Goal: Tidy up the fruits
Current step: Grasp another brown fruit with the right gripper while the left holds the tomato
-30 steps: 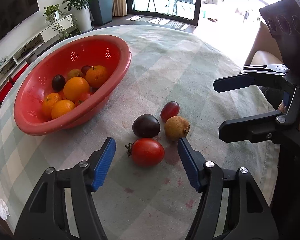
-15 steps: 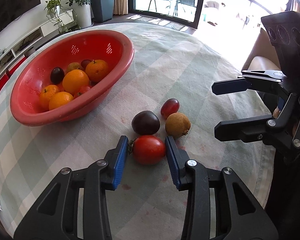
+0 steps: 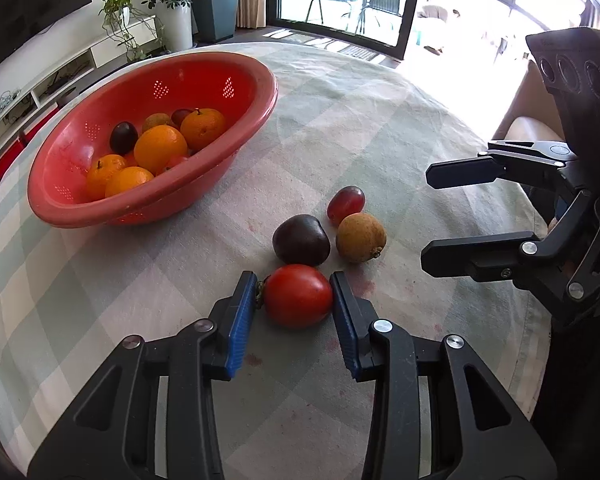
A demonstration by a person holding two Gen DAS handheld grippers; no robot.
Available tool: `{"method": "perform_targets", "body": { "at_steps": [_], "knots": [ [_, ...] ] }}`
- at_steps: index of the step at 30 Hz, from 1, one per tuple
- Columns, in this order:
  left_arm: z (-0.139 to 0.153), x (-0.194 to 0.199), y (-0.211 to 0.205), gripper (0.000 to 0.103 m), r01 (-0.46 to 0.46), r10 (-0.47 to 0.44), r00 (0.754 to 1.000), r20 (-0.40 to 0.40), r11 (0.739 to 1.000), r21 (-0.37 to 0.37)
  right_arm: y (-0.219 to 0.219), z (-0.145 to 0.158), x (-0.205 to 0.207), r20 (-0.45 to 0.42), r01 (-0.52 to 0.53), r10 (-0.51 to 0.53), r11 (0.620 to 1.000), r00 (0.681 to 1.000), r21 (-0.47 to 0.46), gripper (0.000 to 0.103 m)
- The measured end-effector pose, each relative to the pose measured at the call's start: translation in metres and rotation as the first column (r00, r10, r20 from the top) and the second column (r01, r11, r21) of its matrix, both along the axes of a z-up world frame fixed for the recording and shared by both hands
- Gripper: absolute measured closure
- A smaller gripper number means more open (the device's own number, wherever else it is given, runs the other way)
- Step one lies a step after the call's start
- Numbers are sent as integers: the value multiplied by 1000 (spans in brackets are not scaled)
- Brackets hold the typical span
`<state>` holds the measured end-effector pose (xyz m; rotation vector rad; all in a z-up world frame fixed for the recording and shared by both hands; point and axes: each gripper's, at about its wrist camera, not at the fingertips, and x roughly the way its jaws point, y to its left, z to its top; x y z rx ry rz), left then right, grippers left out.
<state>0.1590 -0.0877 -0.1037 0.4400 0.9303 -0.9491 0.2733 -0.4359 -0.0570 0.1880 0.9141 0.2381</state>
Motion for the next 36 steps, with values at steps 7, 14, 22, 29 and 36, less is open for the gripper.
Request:
{"method": "perform_targets", "body": {
  "at_steps": [7,14,22,29,36],
  "knots": [
    [5,-5,15,68,-47,47,999,1,998,-29,15,7,1,12,-34,34,999,999,-40,24],
    [18,-7,43,68,-135,136,991,1,986,-101,34,12,15,6,-51,52,994,999,-101,32],
    [26,-5,60,68,-178,180,984,0,973,-149,46,-2,21,-73,-41,31,989,997,-140,47],
    [27,-8,61,68,-180,182,983,0,970,-163,44,-6,25,-86,-15,4,991,996,-135,58],
    [26,-8,60,68,-176,178,984,-3,971,-163,47,-8,30,-80,-22,11,990,997,-137,64]
  ]
}}
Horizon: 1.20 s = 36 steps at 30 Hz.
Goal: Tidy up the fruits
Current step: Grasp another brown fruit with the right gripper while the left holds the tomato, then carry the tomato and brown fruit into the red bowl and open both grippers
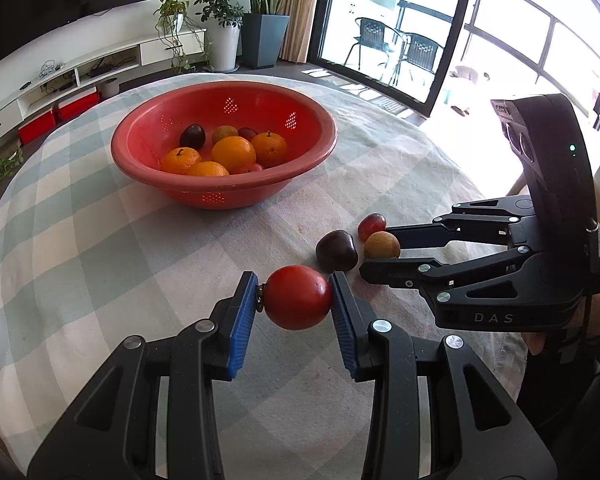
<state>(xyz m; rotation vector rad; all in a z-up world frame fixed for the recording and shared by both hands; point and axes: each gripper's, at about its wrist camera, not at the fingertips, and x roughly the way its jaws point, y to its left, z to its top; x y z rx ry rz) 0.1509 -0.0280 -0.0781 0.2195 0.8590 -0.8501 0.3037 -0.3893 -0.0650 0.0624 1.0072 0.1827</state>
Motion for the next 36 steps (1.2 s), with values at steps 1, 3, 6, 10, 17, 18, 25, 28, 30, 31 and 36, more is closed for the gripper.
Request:
{"method": "perform_targets", "body": {
  "at_steps": [1,3,6,10,17,18,25,28,30,31,36],
  "knots": [
    [0,0,0,68,-1,1,1000,-1,1000,0,0,0,0,3,-1,1,1000,1000,-4,65],
    [-1,1,-1,68,0,0,1000,0,1000,1,-2,0,-1,6,-2,2,1000,1000,3,70],
    [-1,1,-1,68,0,0,1000,-1,1000,2,-5,2,-4,6,-6,6,1000,1000,6,72],
    [-1,1,0,68,-6,6,1000,-1,1000,-3,-14,6,-13,8,3,-3,999,1000,38,72],
    [3,3,4,68,-19,19,1000,5,1000,-22,-43,28,-21,44,51,-57,992,997,114,72],
    [4,3,5,68,-23,23,1000,6,999,-28,-47,31,-19,52,58,-65,991,997,119,72],
    [21,7,20,68,-74,77,996,33,993,-89,-79,58,-6,116,102,-118,985,986,137,72],
    [39,15,25,68,-95,101,993,56,989,-115,-90,79,7,162,106,-130,983,978,148,72],
    [52,21,25,68,-108,118,990,78,987,-117,-91,94,17,204,90,-120,984,972,153,72],
    [57,26,25,68,-114,124,989,86,987,-115,-90,102,23,222,78,-111,985,969,151,72],
    [76,54,6,68,-128,134,985,112,990,-67,-66,125,60,272,-10,-27,991,962,132,72]
  ]
}}
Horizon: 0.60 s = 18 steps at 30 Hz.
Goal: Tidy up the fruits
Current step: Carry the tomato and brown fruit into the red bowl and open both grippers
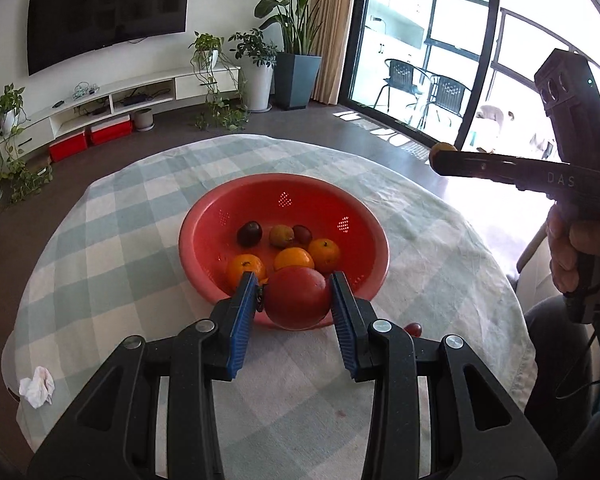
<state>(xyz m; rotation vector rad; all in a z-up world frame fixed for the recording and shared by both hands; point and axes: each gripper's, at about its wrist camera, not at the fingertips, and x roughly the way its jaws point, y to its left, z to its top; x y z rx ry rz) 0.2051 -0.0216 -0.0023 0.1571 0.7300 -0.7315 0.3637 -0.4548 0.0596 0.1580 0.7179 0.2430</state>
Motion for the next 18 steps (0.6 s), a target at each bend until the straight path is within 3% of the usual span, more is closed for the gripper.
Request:
{"method": "perform_targets", "body": {
  "at_steps": [4,10,18],
  "knots": [
    [-1,21,-24,68,-11,11,1000,2,999,51,21,-10,37,-50,-51,52,999,997,16,72],
    [-22,50,-47,68,-23,26,999,-25,993,118,45,-49,82,-170,-103,102,995,980,3,72],
    [-51,71,-58,68,-33,43,997,-59,986,165,48,-82,100,-222,-102,89,994,971,-49,72]
  ]
}}
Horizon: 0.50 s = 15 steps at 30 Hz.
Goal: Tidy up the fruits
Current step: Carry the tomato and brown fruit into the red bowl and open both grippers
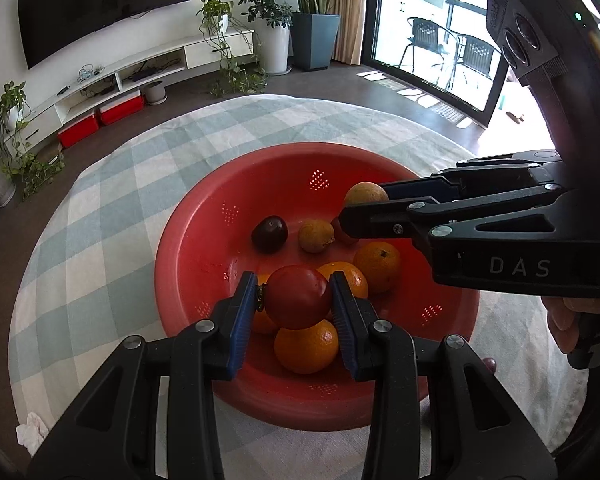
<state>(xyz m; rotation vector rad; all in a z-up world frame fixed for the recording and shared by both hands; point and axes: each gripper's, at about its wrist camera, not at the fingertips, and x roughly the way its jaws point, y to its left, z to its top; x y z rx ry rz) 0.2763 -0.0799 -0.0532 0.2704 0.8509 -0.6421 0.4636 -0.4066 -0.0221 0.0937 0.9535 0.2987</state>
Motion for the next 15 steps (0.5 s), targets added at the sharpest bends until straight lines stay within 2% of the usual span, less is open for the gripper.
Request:
{"method": "perform_targets", "body": {
  "at_steps": [10,13,15],
  "knots": [
    [-7,4,-4,66,-7,7,1000,9,1000,7,1,-13,-1,5,-8,8,999,1000,-54,71],
    [-7,5,-3,57,-20,19,1000,17,1000,16,3,-13,-1,8,-11,12,998,1000,-64,71],
    [-7,4,-3,45,-15,15,1000,16,1000,12,3,-13,-2,12,-12,13,998,1000,-62,67]
  ]
}}
